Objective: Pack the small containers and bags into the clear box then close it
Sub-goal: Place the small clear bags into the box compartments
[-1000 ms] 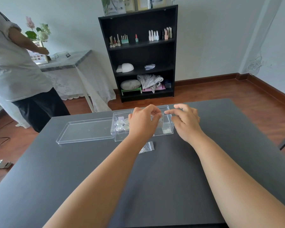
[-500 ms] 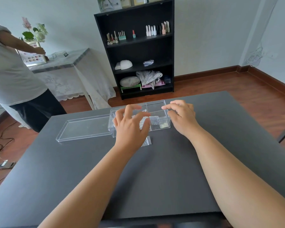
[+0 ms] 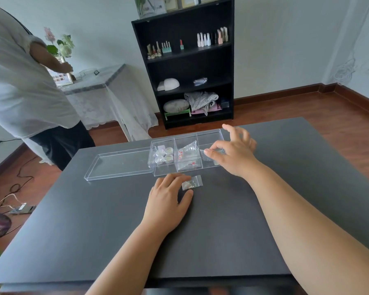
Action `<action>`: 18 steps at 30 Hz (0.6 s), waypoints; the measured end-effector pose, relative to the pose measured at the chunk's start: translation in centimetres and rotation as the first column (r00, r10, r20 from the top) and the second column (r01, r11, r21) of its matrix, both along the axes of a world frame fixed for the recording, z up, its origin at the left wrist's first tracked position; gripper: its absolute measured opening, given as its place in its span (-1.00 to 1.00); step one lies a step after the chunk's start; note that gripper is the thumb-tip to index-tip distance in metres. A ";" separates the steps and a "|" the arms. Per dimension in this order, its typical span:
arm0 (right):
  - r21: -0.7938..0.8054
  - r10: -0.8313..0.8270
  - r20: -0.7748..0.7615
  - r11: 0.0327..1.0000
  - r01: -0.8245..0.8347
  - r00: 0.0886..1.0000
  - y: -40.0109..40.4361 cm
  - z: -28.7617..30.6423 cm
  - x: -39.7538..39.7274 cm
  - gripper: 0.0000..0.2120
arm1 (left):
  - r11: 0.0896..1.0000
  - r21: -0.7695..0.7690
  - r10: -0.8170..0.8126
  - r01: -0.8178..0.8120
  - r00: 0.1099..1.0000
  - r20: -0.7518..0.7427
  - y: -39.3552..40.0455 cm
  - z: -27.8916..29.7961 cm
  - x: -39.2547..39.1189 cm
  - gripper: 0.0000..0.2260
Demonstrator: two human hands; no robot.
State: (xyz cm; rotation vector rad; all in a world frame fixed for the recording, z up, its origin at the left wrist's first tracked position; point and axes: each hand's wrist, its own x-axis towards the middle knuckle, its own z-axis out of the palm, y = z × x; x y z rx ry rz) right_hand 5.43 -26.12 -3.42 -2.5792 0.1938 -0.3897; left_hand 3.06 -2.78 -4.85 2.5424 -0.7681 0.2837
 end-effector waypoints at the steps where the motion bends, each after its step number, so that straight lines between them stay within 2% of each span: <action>1: -0.014 0.006 -0.013 1.000 -0.007 1.000 0.1 0.0 0.1 -0.66 | 1.000 0.007 0.002 -0.002 1.000 -0.011 0.0 0.0 0.0 -0.72; 7: 0.005 0.014 -0.029 1.000 -0.014 0.999 0.3 -0.3 0.4 -0.60 | 0.997 -0.068 -0.025 0.021 0.998 -0.058 -0.2 0.1 0.2 -0.80; 14: 0.017 0.024 -0.006 1.000 -0.023 1.000 0.6 -0.4 0.5 -0.51 | 0.983 -0.176 -0.072 0.056 0.993 -0.088 0.3 -0.1 0.4 -0.73; 18: 0.078 0.019 0.071 0.997 -0.024 0.997 0.4 0.1 -0.1 -0.69 | 0.971 -0.227 -0.095 0.070 0.991 -0.099 0.5 -0.2 0.4 -0.76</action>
